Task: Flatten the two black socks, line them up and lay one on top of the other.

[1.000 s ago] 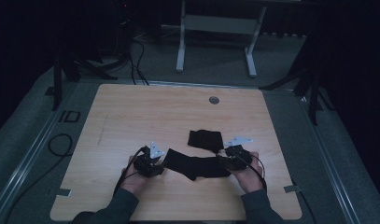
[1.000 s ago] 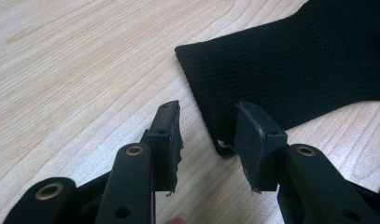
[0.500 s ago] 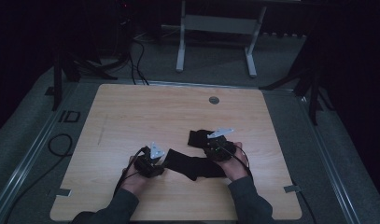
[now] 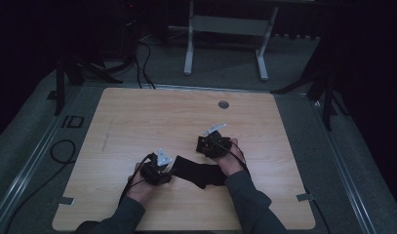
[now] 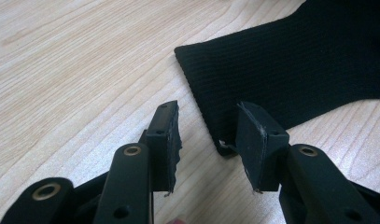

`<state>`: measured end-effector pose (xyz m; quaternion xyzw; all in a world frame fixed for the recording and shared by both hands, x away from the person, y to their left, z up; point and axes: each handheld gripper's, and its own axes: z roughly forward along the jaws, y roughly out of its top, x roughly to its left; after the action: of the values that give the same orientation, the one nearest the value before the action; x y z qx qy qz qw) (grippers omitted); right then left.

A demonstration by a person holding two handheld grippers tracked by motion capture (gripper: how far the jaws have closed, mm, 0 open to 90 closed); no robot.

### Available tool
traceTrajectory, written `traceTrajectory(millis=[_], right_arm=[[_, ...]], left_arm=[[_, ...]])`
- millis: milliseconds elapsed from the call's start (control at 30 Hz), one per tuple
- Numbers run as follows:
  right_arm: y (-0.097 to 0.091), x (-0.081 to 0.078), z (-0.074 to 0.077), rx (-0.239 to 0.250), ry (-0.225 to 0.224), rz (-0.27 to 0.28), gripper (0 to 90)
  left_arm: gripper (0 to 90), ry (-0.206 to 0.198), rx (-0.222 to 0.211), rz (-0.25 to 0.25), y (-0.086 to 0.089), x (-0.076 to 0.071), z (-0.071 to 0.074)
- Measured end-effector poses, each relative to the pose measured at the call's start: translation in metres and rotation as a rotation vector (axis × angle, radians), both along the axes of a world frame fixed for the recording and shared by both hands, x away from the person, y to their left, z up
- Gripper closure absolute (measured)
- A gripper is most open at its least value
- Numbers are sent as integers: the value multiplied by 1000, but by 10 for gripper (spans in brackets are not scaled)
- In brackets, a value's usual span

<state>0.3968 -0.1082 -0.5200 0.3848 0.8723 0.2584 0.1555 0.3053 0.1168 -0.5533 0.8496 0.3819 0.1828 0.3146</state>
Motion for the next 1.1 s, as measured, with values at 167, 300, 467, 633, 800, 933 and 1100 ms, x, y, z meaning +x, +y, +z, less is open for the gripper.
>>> traceTrajectory(millis=[167,300,467,633,800,933,1100], right_arm=[[11,18,-8,-6,54,-32,654],[10,24,-16,-14,70,-63,777],[8,22,-13,13,79,-88,871],[6,13,-5,31,63,-91,882],[2,6,5,81,64,-89,882],[1,-3,13,101,61,-89,882],[-1,-12,19,128,72,-84,882]], left_arm=[[598,-2,2,2,0,0,0],[596,-2,2,1,0,0,0],[597,-2,2,2,0,0,0],[597,-3,1,3,-1,0,0],[596,-2,-1,2,-1,0,0],[597,-3,1,3,-1,0,0],[597,-2,-1,1,-1,0,0]])
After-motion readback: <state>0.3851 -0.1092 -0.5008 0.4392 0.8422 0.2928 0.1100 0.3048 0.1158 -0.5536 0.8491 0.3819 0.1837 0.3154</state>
